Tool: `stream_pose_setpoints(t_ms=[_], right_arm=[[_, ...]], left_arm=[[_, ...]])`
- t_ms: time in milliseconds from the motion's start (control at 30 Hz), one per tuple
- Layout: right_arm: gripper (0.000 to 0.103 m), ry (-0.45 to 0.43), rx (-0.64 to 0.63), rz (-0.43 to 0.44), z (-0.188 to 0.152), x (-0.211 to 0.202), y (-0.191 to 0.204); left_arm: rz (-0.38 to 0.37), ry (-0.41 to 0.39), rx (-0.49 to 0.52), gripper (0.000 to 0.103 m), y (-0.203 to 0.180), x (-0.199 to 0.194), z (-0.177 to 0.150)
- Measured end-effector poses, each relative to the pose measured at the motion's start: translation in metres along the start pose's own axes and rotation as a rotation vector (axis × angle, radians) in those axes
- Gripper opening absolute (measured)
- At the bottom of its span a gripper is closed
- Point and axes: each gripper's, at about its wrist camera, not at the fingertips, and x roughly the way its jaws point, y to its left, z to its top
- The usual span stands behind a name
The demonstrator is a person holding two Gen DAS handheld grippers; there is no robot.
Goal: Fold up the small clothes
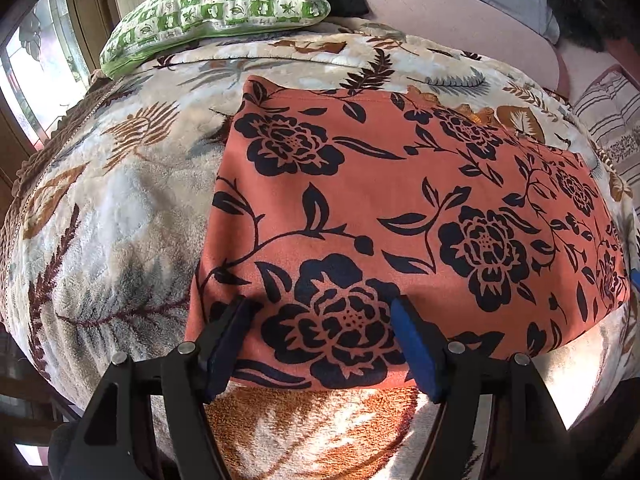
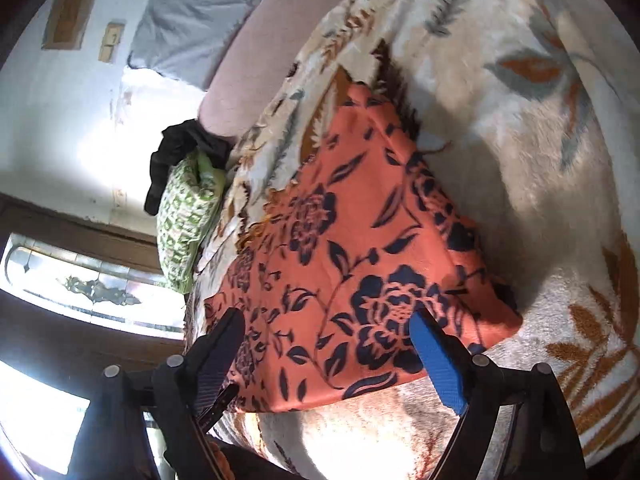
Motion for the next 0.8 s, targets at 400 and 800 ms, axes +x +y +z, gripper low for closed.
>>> stream_pose_setpoints(t_ms=[400,800], right_arm=[[0.092,0.023,-0.012,-0.037,0.015,0.009,-0.012],[0.092,0.001,-0.097,-0.105,0.113,0.014,-0.025]], left_arm=[[-0.014,0.017,-0.016,0.073,0.005,0.001,0.001],[-0.17,-0.094,-0.002,0.073,-0.018,-0.02,0.027]])
